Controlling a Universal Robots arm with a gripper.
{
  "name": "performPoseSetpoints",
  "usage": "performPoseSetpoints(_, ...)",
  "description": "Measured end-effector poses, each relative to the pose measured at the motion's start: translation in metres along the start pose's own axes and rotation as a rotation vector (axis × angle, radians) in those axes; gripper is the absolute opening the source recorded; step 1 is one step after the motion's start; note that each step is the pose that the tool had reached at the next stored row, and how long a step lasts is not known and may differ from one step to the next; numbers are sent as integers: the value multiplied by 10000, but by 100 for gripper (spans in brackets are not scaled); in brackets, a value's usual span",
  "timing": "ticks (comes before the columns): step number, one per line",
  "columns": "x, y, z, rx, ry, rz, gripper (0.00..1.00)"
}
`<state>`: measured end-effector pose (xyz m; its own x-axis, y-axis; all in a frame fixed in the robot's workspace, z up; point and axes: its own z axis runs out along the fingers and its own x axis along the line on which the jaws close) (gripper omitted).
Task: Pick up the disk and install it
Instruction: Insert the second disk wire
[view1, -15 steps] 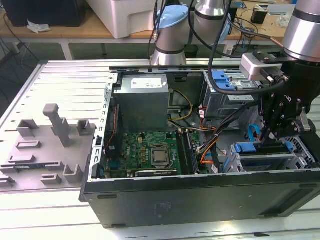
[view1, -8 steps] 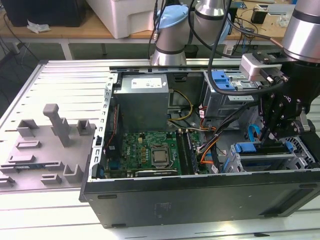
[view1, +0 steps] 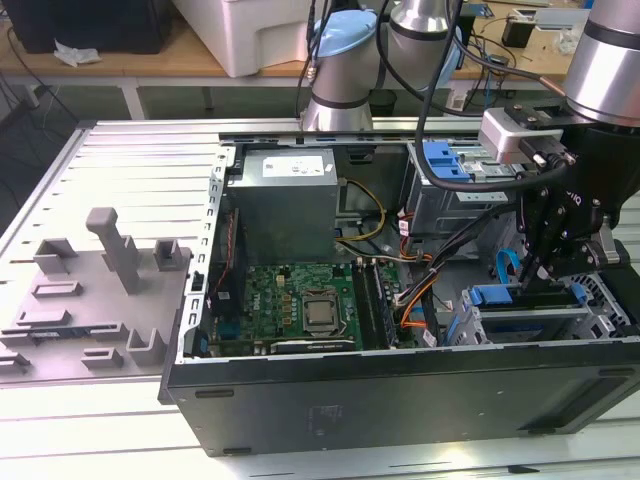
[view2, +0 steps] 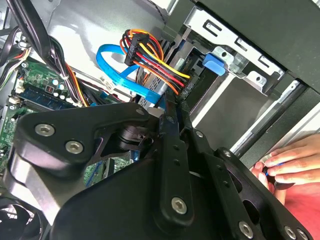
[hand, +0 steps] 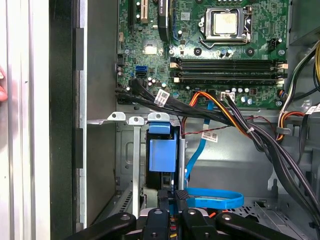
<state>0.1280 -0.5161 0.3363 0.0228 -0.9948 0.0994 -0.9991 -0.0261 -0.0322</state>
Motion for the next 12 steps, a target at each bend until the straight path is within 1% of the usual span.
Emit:
performPoseSetpoints(10,0,0,1,0,-1,0,16)
performPoseSetpoints(11,-1,0,2,0,-4,0,17)
performPoseSetpoints(12,-1,0,4,0,-7,-1,23)
